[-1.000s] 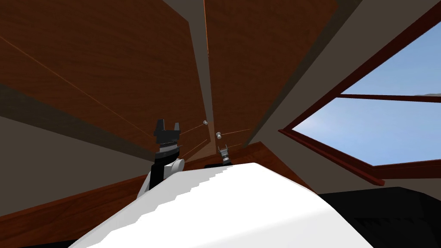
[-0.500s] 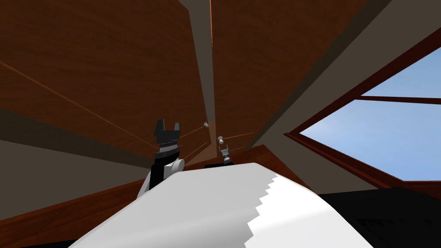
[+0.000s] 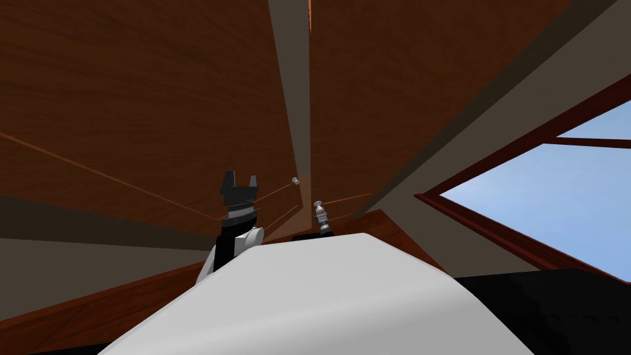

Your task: Push the door open

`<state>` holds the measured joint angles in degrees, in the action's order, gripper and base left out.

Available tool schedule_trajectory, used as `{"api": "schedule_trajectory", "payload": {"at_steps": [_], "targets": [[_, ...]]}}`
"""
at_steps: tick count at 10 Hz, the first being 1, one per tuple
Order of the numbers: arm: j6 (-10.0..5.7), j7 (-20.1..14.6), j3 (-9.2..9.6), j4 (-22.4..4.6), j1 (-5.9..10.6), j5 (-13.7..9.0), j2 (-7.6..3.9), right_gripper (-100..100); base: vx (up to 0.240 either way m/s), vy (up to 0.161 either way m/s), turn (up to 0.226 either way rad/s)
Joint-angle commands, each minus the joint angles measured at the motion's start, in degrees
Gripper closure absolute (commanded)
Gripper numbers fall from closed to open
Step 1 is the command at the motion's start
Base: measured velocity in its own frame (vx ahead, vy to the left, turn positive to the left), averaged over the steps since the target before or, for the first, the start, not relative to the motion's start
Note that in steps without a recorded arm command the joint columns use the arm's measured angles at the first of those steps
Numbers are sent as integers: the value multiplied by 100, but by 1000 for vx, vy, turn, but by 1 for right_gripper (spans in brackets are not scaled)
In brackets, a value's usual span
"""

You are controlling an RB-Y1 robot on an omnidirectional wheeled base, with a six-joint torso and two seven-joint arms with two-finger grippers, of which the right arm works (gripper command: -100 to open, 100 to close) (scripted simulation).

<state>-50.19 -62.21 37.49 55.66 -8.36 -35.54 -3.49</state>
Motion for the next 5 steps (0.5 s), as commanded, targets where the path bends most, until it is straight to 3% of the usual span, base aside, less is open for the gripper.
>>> {"api": "schedule_trajectory", "payload": {"at_steps": [1,5], "targets": [[1,1,3,-1,-5,1,-1,100,-27,-7,11],[1,1,3,-1,-5,1,-1,100,-3,-1,3]]}}
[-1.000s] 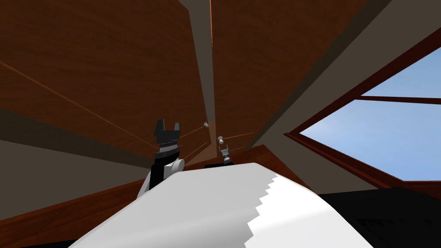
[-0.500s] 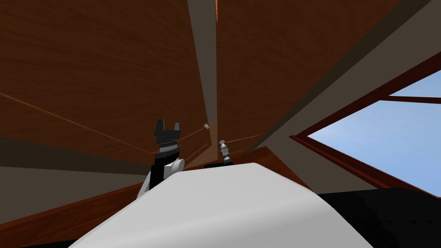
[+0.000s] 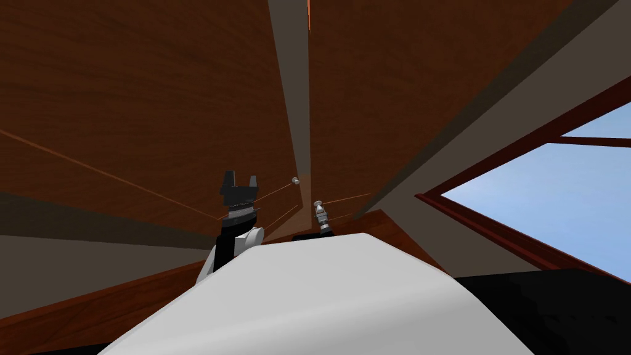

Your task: Push the door open

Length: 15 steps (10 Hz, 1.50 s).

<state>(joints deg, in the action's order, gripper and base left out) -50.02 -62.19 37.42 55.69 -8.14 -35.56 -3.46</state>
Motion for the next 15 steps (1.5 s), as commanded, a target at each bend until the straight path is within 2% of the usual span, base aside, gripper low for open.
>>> {"api": "schedule_trajectory", "payload": {"at_steps": [1,3,4,7,9,10,15], "targets": [[-19,19,-90,8,-11,-49,-8,100,21,5,187],[-59,59,-272,23,-34,-147,-20,100,31,3,273],[-96,96,-445,38,-56,-241,-28,100,52,19,278],[-162,163,-752,64,-95,-406,-38,100,61,9,236],[-162,163,-752,64,-95,-406,-38,100,31,6,23],[-213,214,-988,85,-124,-534,-42,100,37,11,250],[-360,362,-1667,143,-210,-904,-37,100,69,2,232]]}}
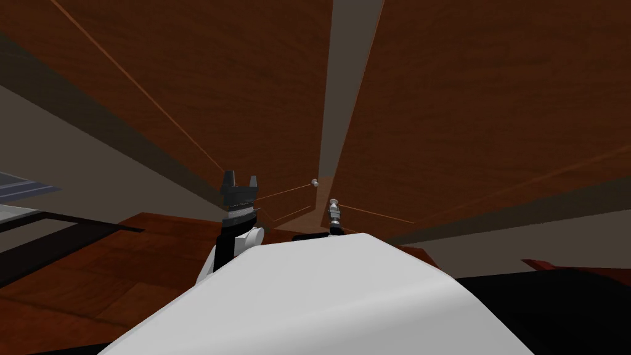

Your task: Push the door open

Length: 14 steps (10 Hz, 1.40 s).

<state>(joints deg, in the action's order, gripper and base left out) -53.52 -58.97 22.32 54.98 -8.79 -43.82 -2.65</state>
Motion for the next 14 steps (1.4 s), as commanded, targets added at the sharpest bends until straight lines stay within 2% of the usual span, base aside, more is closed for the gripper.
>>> {"api": "schedule_trajectory", "payload": {"at_steps": [1,2,3,4,5,6,7,8,9,10,11,12,14], "targets": [[-10,40,-162,214,-145,-78,-117,100,57,-6,88],[-42,72,-311,227,-164,-159,-113,100,52,-3,118],[-42,72,-311,227,-164,-159,-113,100,37,-2,74],[-74,105,-463,240,-182,-241,-107,100,34,1,157],[-74,105,-463,240,-182,-241,-107,100,28,-2,70],[-107,138,-615,253,-201,-323,-101,100,39,-5,127],[-107,138,-615,253,-201,-323,-101,100,31,-1,78],[-140,171,-769,266,-220,-407,-93,100,40,1,162],[-140,171,-769,266,-220,-407,-93,100,51,-7,72],[-174,205,-926,280,-240,-491,-83,100,49,-1,130],[-174,205,-926,280,-240,-491,-83,100,28,-4,52],[-208,239,-1082,293,-259,-576,-73,100,46,-10,158],[-208,239,-1082,293,-259,-576,-73,100,29,-7,42]]}}
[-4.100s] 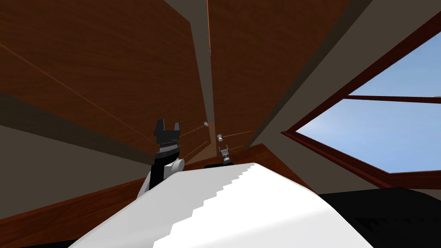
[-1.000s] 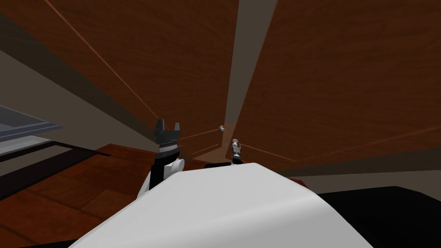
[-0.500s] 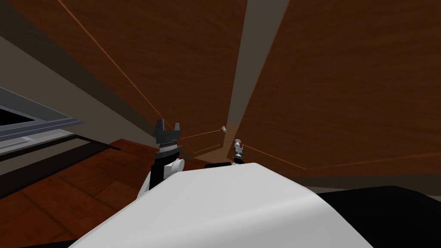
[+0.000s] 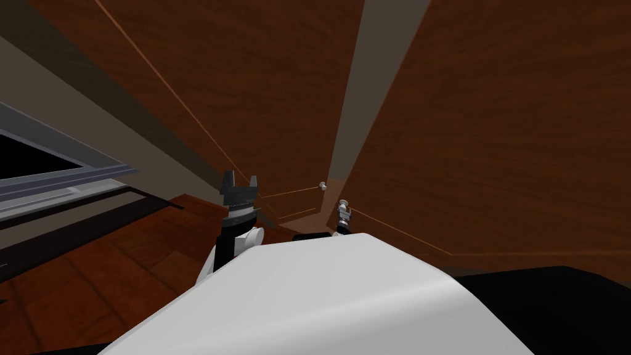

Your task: Push the door open

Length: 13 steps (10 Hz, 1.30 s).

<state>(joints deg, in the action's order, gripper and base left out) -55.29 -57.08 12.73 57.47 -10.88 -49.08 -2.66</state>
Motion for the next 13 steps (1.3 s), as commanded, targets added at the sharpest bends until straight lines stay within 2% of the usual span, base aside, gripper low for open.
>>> {"api": "schedule_trajectory", "payload": {"at_steps": [1,2,3,4,5,6,7,8,9,10,11,13], "targets": [[-65,84,-280,57,-69,-134,-61,100,31,15,142],[-65,84,-280,57,-69,-134,-61,100,41,-5,56],[-98,118,-432,71,-88,-218,-47,100,45,-7,150],[-98,118,-437,71,-88,-218,-47,100,38,-13,69],[-132,152,-593,85,-107,-303,-34,100,51,-25,133],[-132,152,-593,85,-107,-303,-34,100,42,-22,77],[-165,185,-733,98,-126,-386,-19,100,43,-10,135],[-165,185,-748,98,-126,-386,-19,100,35,1,75],[-198,218,-882,111,-144,-469,-2,100,45,2,147],[-198,218,-900,111,-144,-469,-2,100,38,-14,63],[-231,251,-1044,125,-163,-551,15,100,43,-12,114],[-231,251,-1051,125,-163,-551,15,100,22,-7,41]]}}
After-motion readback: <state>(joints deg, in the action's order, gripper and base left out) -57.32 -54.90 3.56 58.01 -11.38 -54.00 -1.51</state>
